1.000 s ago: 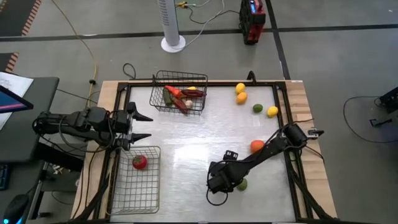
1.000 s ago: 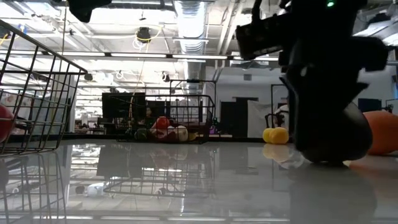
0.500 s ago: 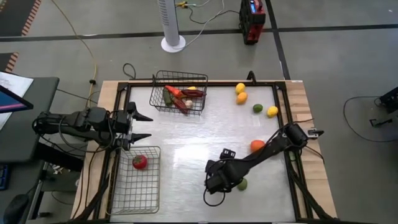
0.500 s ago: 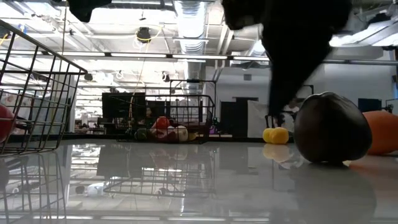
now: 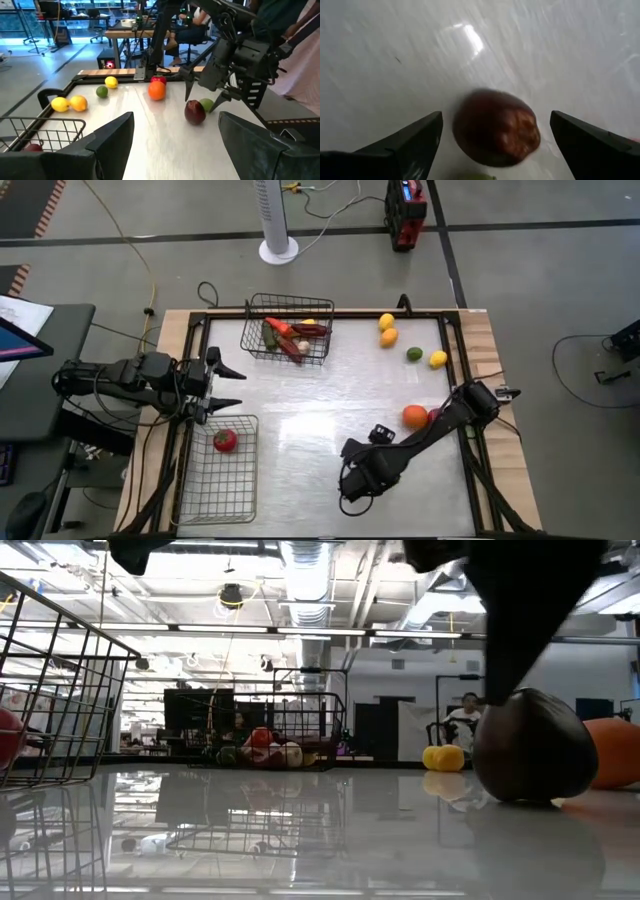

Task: Sort produce into baskets
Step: Put the red apple into the silver wire basket

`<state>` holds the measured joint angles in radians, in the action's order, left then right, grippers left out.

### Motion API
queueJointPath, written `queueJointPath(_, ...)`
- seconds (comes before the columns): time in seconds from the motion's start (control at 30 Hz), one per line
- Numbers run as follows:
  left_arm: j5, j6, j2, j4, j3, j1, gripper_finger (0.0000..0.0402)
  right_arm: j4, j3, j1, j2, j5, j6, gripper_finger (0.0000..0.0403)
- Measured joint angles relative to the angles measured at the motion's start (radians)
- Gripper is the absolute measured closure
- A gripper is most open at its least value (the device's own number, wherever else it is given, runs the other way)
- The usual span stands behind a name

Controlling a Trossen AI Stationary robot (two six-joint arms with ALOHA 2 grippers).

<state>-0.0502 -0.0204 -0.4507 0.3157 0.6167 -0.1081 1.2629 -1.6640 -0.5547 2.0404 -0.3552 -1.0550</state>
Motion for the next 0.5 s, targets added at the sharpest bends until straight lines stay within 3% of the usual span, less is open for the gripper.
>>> queueJointPath(0.23, -0.001, 0.001, 0.0, -0.001, 0.0, 0.0, 0.0123, -0.083, 0.109, -0.044, -0.099, -0.055, -0.116, 0.0004)
queueJointPath(0.5, -0.002, 0.001, 0.0, -0.013, 0.001, 0.0, 0.0123, -0.465, 0.42, -0.061, -0.28, -0.09, -0.195, 0.0003)
